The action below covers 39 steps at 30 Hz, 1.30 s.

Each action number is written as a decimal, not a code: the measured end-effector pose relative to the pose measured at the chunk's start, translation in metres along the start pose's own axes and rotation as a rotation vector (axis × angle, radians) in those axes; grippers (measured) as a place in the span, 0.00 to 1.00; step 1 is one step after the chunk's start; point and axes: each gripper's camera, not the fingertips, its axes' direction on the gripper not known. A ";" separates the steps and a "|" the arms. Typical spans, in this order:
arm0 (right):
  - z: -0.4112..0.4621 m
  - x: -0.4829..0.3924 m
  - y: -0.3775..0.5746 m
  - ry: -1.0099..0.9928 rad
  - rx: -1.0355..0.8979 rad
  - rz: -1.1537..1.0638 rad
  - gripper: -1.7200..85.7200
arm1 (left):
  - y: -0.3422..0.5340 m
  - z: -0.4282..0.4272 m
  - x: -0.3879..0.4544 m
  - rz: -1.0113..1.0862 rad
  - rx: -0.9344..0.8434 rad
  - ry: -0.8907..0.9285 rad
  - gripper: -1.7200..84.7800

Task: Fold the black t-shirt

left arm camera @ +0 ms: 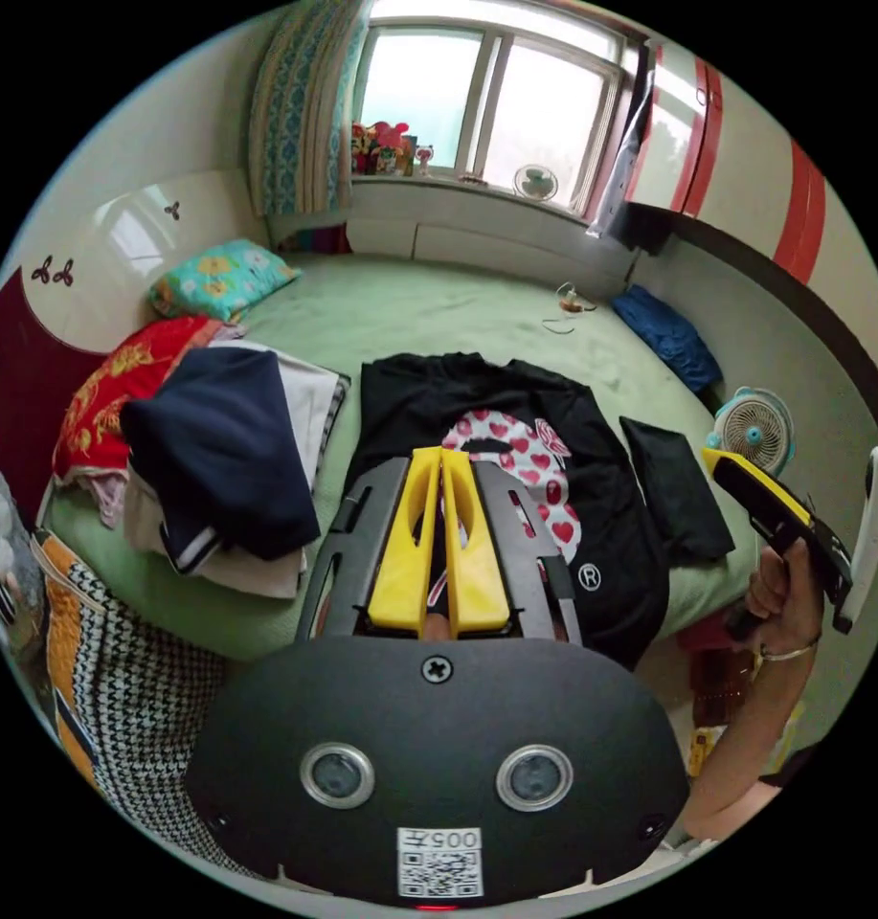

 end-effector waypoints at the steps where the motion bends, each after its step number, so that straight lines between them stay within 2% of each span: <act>1: 0.005 -0.001 -0.005 -0.005 0.004 0.009 0.05 | -0.014 0.011 0.002 0.001 0.003 -0.019 0.02; 4: 0.049 -0.007 -0.030 -0.014 -0.026 0.034 0.06 | -0.051 0.056 0.004 -0.012 -0.042 -0.077 0.02; 7: 0.102 -0.013 -0.049 0.013 -0.062 0.029 0.06 | -0.074 0.103 0.000 -0.020 -0.075 -0.060 0.02; 13: 0.194 -0.014 -0.028 0.020 -0.122 -0.011 0.06 | -0.060 0.186 -0.010 0.013 -0.197 -0.068 0.02; 15: 0.214 -0.013 -0.014 -0.011 -0.199 0.012 0.07 | -0.058 0.195 -0.018 -0.028 -0.206 -0.078 0.02; 18: 0.208 -0.022 -0.017 -0.078 -0.151 -0.021 0.07 | -0.068 0.196 -0.027 -0.095 -0.158 0.026 0.02; 22: 0.212 -0.026 -0.016 0.014 -0.096 -0.057 0.08 | -0.078 0.201 -0.027 -0.044 -0.127 -0.021 0.02; 25: 0.223 -0.016 -0.013 -0.013 -0.126 -0.045 0.09 | -0.078 0.218 -0.039 -0.063 -0.160 0.014 0.02; 29: 0.232 0.003 -0.017 -0.054 -0.124 0.064 0.09 | -0.082 0.230 -0.055 -0.158 -0.137 -0.066 0.04; 31: 0.233 0.005 -0.018 -0.082 -0.115 0.106 0.09 | -0.085 0.235 -0.058 -0.162 -0.125 -0.048 0.05; 39: 0.247 -0.003 -0.026 -0.017 -0.075 0.034 0.08 | -0.101 0.245 -0.070 -0.170 -0.056 -0.014 0.08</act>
